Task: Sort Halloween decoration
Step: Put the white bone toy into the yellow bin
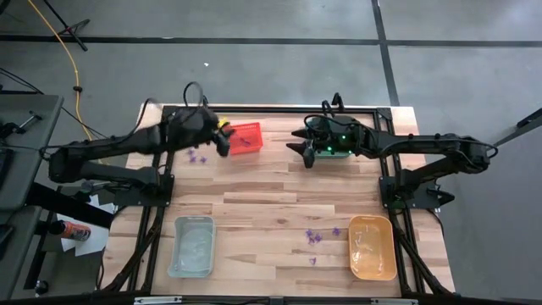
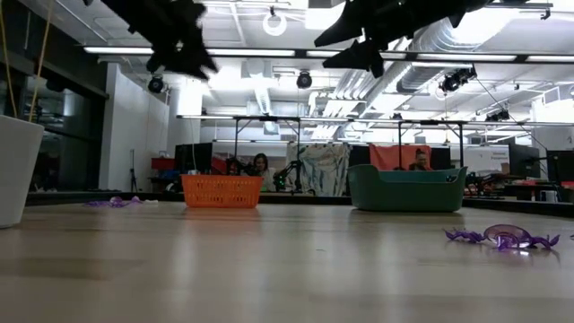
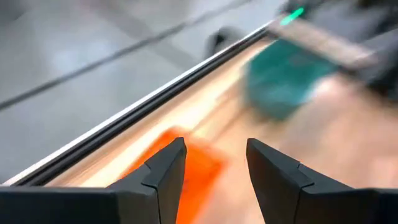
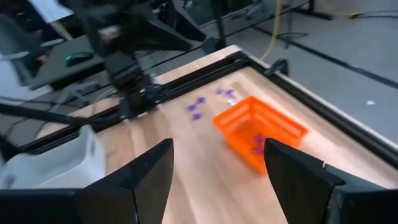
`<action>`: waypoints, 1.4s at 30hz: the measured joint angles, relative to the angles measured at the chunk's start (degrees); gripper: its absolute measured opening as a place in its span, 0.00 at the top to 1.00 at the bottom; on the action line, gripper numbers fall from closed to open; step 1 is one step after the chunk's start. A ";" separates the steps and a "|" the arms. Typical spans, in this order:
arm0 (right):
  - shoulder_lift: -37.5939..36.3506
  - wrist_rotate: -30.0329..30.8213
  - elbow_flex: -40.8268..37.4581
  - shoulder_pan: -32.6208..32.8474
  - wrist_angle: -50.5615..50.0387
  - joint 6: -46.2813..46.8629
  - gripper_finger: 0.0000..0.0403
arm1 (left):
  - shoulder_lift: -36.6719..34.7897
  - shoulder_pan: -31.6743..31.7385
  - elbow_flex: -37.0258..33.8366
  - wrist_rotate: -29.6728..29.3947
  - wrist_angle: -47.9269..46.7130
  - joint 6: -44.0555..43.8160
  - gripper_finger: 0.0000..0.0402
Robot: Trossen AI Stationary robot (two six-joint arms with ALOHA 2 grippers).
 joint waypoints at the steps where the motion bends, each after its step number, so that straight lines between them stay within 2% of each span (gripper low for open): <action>1: 0.00 0.90 0.00 -0.02 0.12 -0.02 0.39 | 1.51 2.65 2.46 -0.10 -4.74 -0.09 0.61; 3: 0.00 1.88 0.00 -0.02 0.31 0.00 0.39 | 5.16 8.49 6.85 1.64 -12.16 0.26 0.61; 6: 0.00 1.88 0.00 0.01 0.36 0.02 0.39 | 11.89 17.60 9.52 6.44 -22.11 4.44 0.61; 10: 0.00 1.87 0.00 0.02 0.29 1.90 0.39 | 20.21 27.07 10.46 13.46 -29.38 11.88 0.61; 13: 0.00 1.87 0.00 0.02 0.25 3.45 0.39 | 25.56 30.79 10.26 13.86 -32.73 16.92 0.61; 22: 0.00 1.87 0.00 0.00 0.26 4.50 0.39 | 34.97 32.40 10.37 13.74 -31.13 40.17 0.61; 28: 0.00 1.88 0.00 0.00 0.25 4.70 0.39 | 38.92 32.24 10.37 12.70 -29.00 49.23 0.61; 34: 0.00 1.88 0.00 0.02 0.18 7.72 0.39 | 43.02 32.24 10.37 12.52 -28.38 53.15 0.61; 37: 0.00 1.88 0.00 0.00 0.20 7.72 0.39 | 43.46 32.24 10.30 10.48 -25.66 53.15 0.61; 42: 0.00 1.88 0.00 0.04 0.01 9.53 0.39 | 43.42 32.65 10.37 12.57 -24.04 53.72 0.61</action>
